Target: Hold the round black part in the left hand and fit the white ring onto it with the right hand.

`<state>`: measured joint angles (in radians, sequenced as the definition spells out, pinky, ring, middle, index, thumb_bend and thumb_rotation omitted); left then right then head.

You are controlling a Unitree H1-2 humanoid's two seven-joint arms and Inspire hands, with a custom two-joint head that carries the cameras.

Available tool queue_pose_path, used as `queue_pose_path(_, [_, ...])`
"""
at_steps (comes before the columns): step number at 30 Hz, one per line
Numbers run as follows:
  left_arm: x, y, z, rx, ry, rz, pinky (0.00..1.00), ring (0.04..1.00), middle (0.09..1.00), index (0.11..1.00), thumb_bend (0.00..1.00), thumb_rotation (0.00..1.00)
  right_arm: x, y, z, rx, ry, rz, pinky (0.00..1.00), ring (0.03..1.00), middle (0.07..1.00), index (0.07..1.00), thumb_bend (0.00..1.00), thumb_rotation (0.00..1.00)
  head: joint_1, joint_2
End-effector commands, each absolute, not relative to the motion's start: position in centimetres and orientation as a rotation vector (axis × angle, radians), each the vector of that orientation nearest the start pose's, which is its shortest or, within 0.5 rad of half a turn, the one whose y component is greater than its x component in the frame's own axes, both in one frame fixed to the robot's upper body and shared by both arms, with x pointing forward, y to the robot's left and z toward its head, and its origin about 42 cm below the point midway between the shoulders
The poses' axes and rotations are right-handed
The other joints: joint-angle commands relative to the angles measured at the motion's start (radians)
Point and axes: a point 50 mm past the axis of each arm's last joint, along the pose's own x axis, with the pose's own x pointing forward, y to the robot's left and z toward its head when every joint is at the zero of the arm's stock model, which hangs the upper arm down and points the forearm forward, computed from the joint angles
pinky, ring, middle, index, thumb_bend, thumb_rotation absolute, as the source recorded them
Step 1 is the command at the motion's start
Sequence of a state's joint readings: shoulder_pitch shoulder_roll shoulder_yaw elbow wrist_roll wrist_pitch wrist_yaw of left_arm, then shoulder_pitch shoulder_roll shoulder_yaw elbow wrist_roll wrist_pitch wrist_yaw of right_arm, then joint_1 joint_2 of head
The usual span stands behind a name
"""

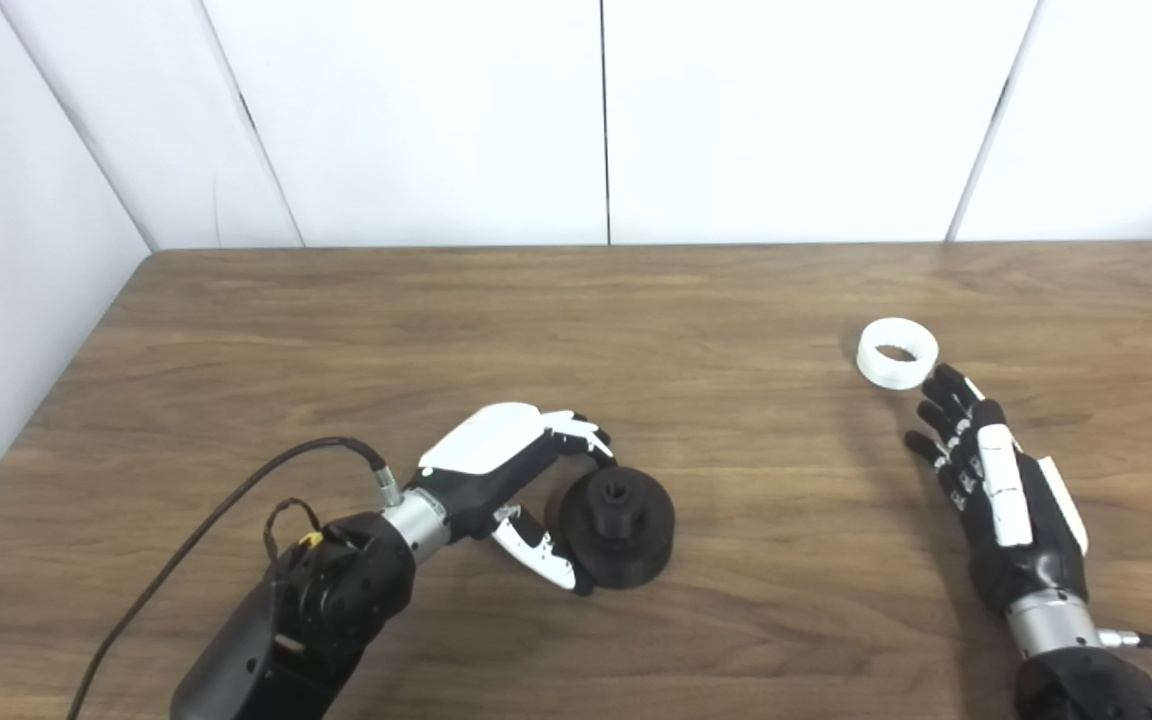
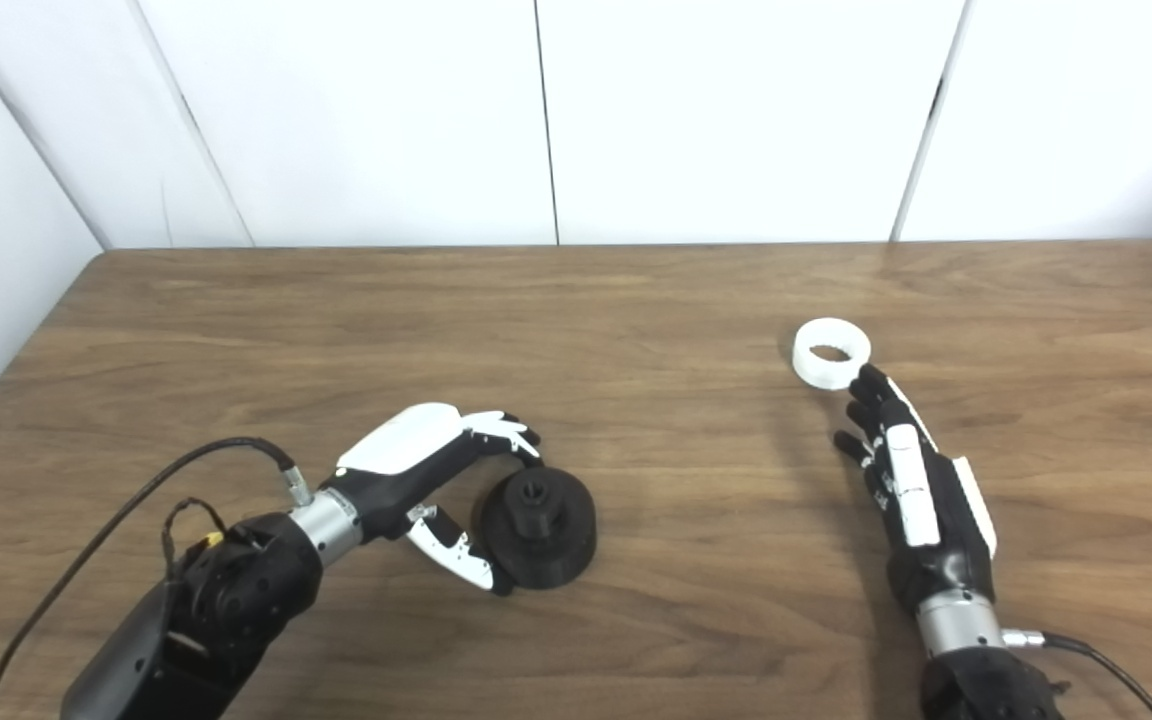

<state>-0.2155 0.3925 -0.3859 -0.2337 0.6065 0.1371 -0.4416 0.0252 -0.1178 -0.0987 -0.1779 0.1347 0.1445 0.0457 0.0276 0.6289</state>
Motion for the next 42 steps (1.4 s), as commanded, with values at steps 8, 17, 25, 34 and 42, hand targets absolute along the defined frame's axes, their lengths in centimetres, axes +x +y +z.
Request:
queue_pose_path(8, [31.0, 18.9, 19.0, 1.075, -0.211, -0.684, 0.85, 0.941, 0.889, 0.687, 0.92, 0.22, 27.8, -26.8, 14.9, 0.010, -0.082, -0.029, 0.89, 0.939, 0.927, 0.913, 0.54, 0.93, -0.001, 0.003])
queue_pose_path(17, [31.1, 19.0, 19.1, 1.070, -0.210, -0.682, 0.84, 0.939, 0.886, 0.682, 0.92, 0.22, 29.4, -28.5, 17.5, -0.384, -0.147, -0.093, 0.87, 0.904, 0.897, 0.880, 0.59, 0.86, -0.010, 0.004])
queue_pose_path(25, [30.9, 18.7, 18.9, 1.075, -0.204, -0.688, 0.84, 0.940, 0.883, 0.688, 0.92, 0.21, 33.9, -29.9, 21.0, -0.755, -0.208, -0.178, 0.90, 0.916, 0.899, 0.824, 0.79, 0.47, -0.013, 0.006])
queue_pose_path(34, [30.9, 18.6, 18.8, 1.076, -0.197, -0.693, 0.85, 0.945, 0.882, 0.690, 0.92, 0.22, 38.2, -30.4, 21.6, -0.913, -0.184, -0.156, 0.91, 0.967, 0.934, 0.792, 0.88, 0.33, -0.013, 0.006])
queue_pose_path(42, [30.8, 18.7, 18.6, 1.066, -0.198, -0.687, 0.85, 0.943, 0.881, 0.686, 0.92, 0.22, 41.2, -30.4, 20.5, -1.005, -0.144, -0.157, 0.99, 0.999, 0.939, 0.779, 0.90, 0.33, -0.021, 0.000])
